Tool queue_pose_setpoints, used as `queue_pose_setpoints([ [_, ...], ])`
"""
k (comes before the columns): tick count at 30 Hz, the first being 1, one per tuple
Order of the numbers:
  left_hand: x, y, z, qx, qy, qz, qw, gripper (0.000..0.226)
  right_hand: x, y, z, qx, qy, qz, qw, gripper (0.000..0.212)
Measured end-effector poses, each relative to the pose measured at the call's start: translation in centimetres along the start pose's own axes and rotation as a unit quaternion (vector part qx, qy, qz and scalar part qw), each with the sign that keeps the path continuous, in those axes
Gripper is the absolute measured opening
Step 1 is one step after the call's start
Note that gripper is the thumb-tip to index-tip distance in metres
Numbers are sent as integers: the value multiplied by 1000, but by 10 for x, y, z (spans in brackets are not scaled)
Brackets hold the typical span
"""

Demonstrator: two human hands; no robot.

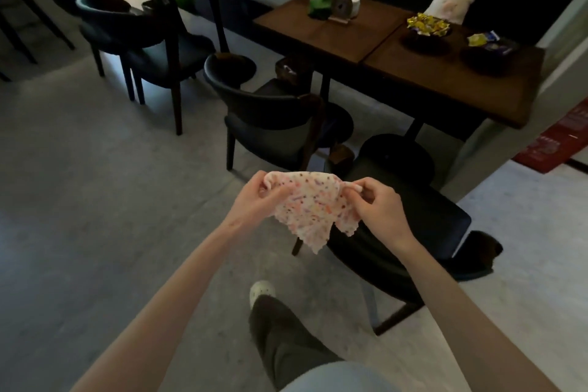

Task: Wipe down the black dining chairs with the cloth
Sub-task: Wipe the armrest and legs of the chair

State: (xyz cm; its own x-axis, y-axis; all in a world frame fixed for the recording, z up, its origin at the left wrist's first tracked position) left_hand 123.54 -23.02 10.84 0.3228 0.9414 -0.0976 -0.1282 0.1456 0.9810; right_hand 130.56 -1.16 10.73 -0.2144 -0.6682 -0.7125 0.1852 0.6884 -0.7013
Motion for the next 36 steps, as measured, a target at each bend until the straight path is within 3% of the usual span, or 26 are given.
queue_pose_setpoints([
  [4, -27, 8, -88, 57, -31, -91, 994, 16, 26, -3, -64, 39, 14, -17, 999, 7],
  [9, -47, 27, -189, 95, -63, -181, 977, 12, 41, -8, -136, 95, 46, -12, 994, 13],
  [17, -27, 12, -314, 114, -153, -246, 950, 17, 47, 6, -197, 210, 86, 50, 973, 17],
  [22, -4, -5, -368, 78, -211, -247, 942, 24, 66, 14, -211, 310, 110, 74, 942, 16],
  [27, 7, -33, -406, -20, -290, -208, 934, 27, 115, 10, -220, 426, 136, -5, 894, 9],
  [32, 9, -71, -423, -265, -327, -49, 906, 21, 184, 21, -222, 547, 223, -195, 783, 19],
  [34, 13, -88, -429, -298, -346, -5, 890, 24, 207, 28, -222, 563, 261, -256, 742, 24],
  [36, 17, -108, -436, -311, -358, 7, 880, 25, 227, 38, -223, 572, 276, -275, 722, 24],
])
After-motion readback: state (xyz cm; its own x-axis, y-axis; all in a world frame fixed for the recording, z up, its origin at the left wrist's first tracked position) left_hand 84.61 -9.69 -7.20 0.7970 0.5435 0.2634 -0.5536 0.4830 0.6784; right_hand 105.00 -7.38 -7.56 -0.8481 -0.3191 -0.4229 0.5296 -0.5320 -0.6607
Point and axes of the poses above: each hand's wrist, its own z-axis away from the middle knuckle, its own x-axis out of the palm, y = z × x, the point moved 4 cm from there along -z, towards the middle knuckle, and after that the axes turned 14 degrees about z, right-handed, at the moved point
